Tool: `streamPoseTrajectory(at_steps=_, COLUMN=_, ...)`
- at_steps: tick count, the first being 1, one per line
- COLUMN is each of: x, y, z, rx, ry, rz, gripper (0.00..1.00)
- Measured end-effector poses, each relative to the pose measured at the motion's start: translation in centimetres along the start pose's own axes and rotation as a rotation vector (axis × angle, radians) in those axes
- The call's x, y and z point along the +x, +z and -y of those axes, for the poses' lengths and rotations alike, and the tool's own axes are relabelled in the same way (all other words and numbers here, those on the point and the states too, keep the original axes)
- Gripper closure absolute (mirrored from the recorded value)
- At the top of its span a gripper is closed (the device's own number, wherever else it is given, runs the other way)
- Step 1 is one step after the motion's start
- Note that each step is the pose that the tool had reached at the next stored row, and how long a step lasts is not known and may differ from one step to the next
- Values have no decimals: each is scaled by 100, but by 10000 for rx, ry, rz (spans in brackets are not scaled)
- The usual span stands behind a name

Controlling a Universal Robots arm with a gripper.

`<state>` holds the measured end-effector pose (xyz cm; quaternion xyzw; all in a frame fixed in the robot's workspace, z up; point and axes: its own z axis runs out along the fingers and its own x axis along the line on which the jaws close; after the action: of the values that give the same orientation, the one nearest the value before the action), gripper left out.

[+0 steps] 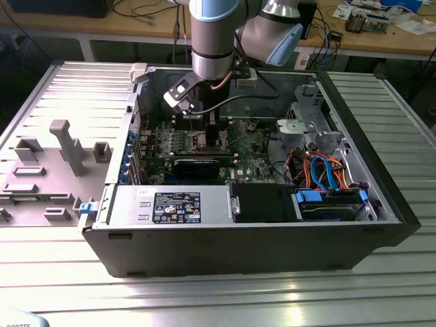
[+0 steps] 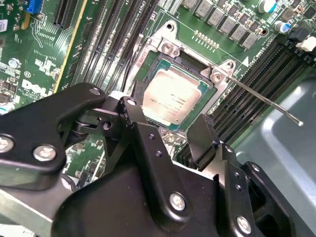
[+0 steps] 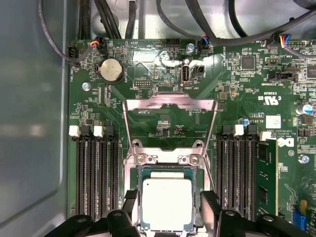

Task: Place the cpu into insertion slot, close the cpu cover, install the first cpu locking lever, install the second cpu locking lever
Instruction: 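Place the cpu into insertion slot, then close the cpu cover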

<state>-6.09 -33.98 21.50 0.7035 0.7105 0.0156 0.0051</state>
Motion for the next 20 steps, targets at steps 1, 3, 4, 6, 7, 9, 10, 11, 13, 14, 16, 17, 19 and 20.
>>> streamPoseTrajectory(at_steps=1, x=0, y=0, z=0, rx=3, ry=0, rz=0, gripper=40)
streamPoseTrajectory(at_steps=3, x=0, y=-1, z=0, rx=6, ry=1, rz=2, gripper=46)
streamPoseTrajectory(at_steps=4, x=0, y=-1, z=0, rx=6, ry=1, rz=2, gripper=59)
streamPoseTrajectory(at_steps=6, x=0, y=-1, z=0, rx=6, ry=1, rz=2, gripper=71)
streamPoseTrajectory(at_steps=7, x=0, y=-1, z=0, rx=7, ry=1, rz=2, gripper=71)
streamPoseTrajectory(at_steps=9, x=0, y=-1, z=-1, rx=7, ry=1, rz=2, gripper=83)
streamPoseTrajectory(at_steps=10, x=0, y=-1, z=-1, rx=7, ry=1, rz=2, gripper=89)
streamPoseTrajectory(at_steps=11, x=0, y=-1, z=-1, rx=7, ry=1, rz=2, gripper=89)
streamPoseTrajectory(at_steps=13, x=0, y=-1, z=-1, rx=7, ry=1, rz=2, gripper=89)
streamPoseTrajectory(at_steps=14, x=0, y=-1, z=-1, rx=7, ry=1, rz=3, gripper=89)
streamPoseTrajectory(at_steps=16, x=0, y=-1, z=-1, rx=9, ry=1, rz=2, gripper=89)
streamPoseTrajectory(at_steps=17, x=0, y=-1, z=-2, rx=10, ry=1, rz=3, gripper=89)
streamPoseTrajectory(at_steps=19, x=0, y=-1, z=-2, rx=10, ry=0, rz=2, gripper=89)
streamPoseTrajectory(at_steps=20, x=0, y=-1, z=-6, rx=11, ry=-1, rz=-3, gripper=89)
